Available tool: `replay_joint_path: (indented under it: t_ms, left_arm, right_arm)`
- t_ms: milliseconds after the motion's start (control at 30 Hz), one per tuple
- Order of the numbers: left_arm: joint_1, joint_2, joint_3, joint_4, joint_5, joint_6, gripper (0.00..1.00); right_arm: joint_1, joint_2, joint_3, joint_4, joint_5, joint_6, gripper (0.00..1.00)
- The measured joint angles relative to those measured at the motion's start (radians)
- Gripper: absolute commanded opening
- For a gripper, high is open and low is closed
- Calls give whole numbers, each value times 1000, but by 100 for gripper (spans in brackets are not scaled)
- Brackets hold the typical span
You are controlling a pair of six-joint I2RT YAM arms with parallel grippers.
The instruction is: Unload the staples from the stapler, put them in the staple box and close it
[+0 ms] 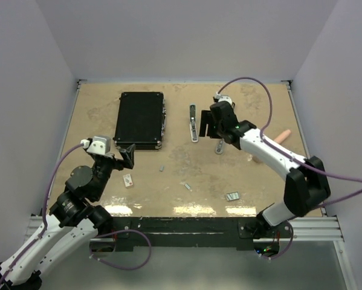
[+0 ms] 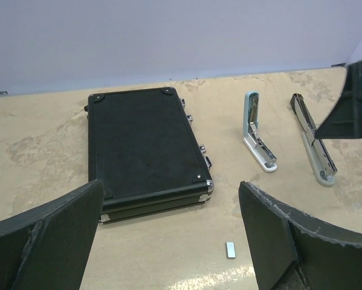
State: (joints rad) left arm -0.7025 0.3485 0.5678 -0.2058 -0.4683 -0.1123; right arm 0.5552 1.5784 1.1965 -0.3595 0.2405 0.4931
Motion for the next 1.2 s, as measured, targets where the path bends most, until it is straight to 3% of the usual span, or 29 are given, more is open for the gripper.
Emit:
replay_joint_path:
  t_ms: [133,200,300,500,900,1200]
  left_arm:
    - [0,0,0,-2,13,0,96]
    - [0,0,0,-3,20,0,96]
    - [0,0,0,-3,29,-1,96]
    - [0,3,0,-5,58,-1,95]
    - [0,0,0,-5,84,-2,95]
    - [0,-19,0,-5,98,-3,95]
  right_arm:
    - [0,-151,-137,-58,-23,26,79]
    - [0,-207,-216,-96,-34,50,94]
    - [0,-285,-349,-161,-70,95,98]
    - [0,-419,-514,-239,-84,189,96]
    - [0,-402,-592,-295,-75,378,95]
    - [0,-385,-599,-326,-83,424,88]
